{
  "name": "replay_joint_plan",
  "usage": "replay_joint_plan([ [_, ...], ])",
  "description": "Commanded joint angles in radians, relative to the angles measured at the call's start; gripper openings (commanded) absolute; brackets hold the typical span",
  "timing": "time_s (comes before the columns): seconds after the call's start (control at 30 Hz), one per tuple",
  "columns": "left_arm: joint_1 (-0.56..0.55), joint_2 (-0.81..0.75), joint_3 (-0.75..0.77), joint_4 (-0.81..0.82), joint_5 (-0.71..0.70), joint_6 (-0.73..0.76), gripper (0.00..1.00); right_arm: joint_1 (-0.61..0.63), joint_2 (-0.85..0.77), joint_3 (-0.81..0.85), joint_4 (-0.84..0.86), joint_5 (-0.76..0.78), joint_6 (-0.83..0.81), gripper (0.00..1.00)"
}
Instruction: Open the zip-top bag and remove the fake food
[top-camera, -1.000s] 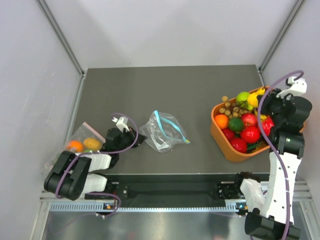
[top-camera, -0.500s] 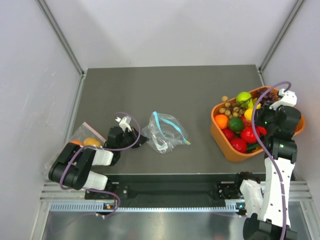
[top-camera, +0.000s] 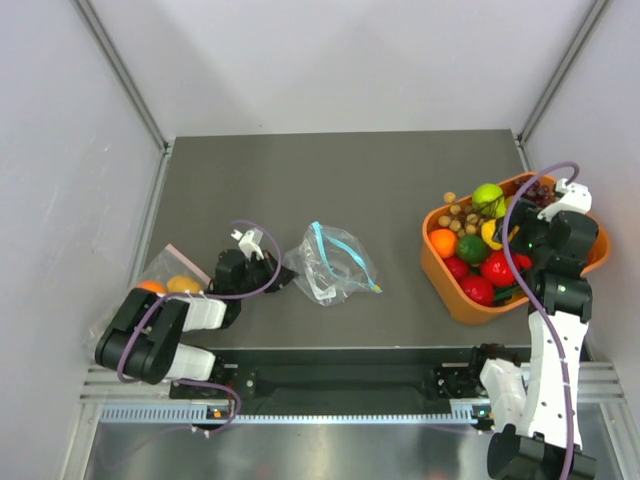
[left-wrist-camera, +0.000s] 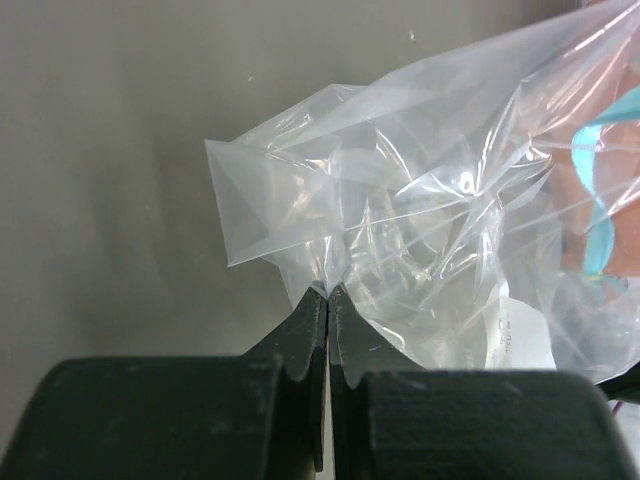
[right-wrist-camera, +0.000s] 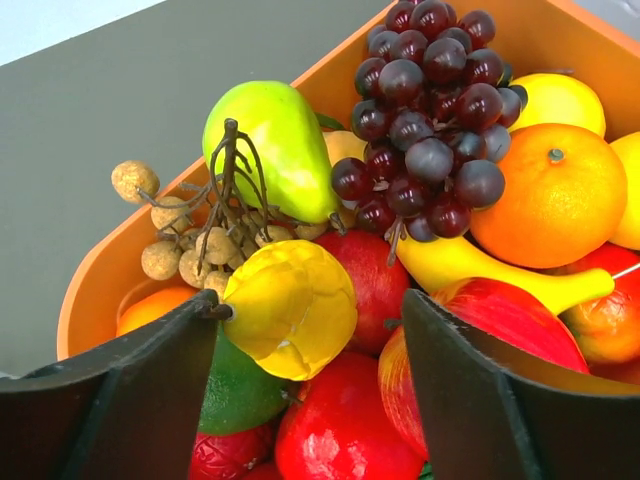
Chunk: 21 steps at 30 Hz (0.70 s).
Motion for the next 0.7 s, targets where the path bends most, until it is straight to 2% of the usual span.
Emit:
replay_joint_plan([
  [0.0, 0.005, -0.034, 0.047, -0.024, -0.006, 0.034, 0.01, 0.007, -0.026, 0.042, 0.003, 0.016, 0.002, 0.75],
  [0.07, 0.005, -0.040, 0.064, -0.056, -0.022, 0.037, 0.03, 0.007, -0.038, 0.057, -0.007, 0.023, 0.005, 0.82],
  [0.23, 0.005, -0.065, 0.110, -0.137, -0.061, 0.042, 0.18, 0.010, -0.086, 0.085, -0.017, 0.045, 0.016, 0.88],
  [0.27, 0.007, -0.071, 0.119, -0.168, -0.064, 0.053, 0.31, 0.011, -0.107, 0.094, -0.017, 0.045, 0.016, 0.89],
  [0.33, 0.005, -0.091, 0.141, -0.208, -0.078, 0.071, 0.49, 0.011, -0.132, 0.112, -0.014, 0.033, 0.016, 0.93],
  [0.37, 0.005, -0.101, 0.147, -0.241, -0.087, 0.080, 0.68, 0.010, -0.147, 0.120, -0.008, 0.022, 0.013, 0.97],
  [0.4, 0.007, -0.111, 0.153, -0.262, -0.091, 0.088, 0.80, 0.011, -0.157, 0.128, -0.006, -0.019, 0.008, 0.97],
  [0.5, 0.007, -0.169, 0.213, -0.384, -0.134, 0.120, 0.99, 0.013, -0.175, 0.157, 0.012, -0.119, 0.002, 0.98],
  [0.67, 0.007, -0.293, 0.297, -0.600, -0.266, 0.158, 0.99, 0.013, -0.141, 0.204, 0.044, -0.260, 0.004, 1.00],
])
